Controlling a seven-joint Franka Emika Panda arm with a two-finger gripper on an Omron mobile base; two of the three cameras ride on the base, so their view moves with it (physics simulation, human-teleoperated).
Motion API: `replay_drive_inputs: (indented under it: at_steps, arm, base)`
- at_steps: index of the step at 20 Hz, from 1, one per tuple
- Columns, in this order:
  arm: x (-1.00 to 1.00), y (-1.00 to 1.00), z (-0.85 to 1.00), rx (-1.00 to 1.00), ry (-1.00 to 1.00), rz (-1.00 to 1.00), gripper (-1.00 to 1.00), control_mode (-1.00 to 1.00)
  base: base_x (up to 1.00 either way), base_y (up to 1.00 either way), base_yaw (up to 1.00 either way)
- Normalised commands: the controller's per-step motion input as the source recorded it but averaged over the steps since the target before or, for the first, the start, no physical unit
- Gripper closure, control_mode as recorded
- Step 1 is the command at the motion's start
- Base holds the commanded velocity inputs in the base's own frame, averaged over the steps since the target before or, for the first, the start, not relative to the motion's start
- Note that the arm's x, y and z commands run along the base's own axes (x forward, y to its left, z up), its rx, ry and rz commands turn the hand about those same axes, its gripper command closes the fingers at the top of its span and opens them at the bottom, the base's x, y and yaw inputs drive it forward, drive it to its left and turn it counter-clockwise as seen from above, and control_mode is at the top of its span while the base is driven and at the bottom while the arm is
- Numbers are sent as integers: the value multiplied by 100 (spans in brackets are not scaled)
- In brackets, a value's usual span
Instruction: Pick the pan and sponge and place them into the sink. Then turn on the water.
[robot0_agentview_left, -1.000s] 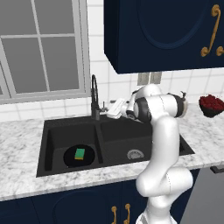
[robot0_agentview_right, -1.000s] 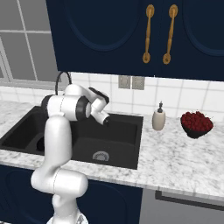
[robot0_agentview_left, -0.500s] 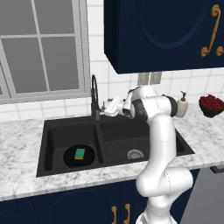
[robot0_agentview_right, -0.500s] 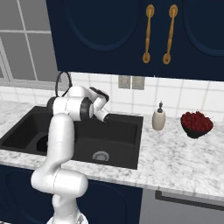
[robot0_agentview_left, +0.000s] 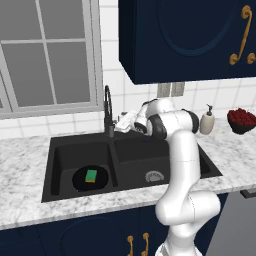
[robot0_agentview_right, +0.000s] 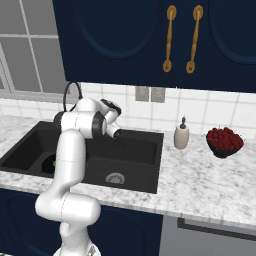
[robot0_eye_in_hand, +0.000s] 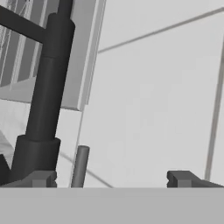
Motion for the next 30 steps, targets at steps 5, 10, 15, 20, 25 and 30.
replay_drive_inputs:
  at_steps: [5,10,15,20,25,30]
  arm:
    - [38,12,-11,0,0,-4,-100,-100]
    - [34,1,-2,0,0,-4,100,-100]
    - [30,0,0,0,0,-2,100,-100]
    - [30,-13,-4,4,0,0,100,-100]
    - [26,-49,-15,11,0,0,100,-100]
    - [19,-88,-36,12,2,-8,100,-100]
  base:
    - [0,0,0]
    - [0,0,0]
    - [0,0,0]
    - [0,0,0]
    - [0,0,0]
    - [0,0,0]
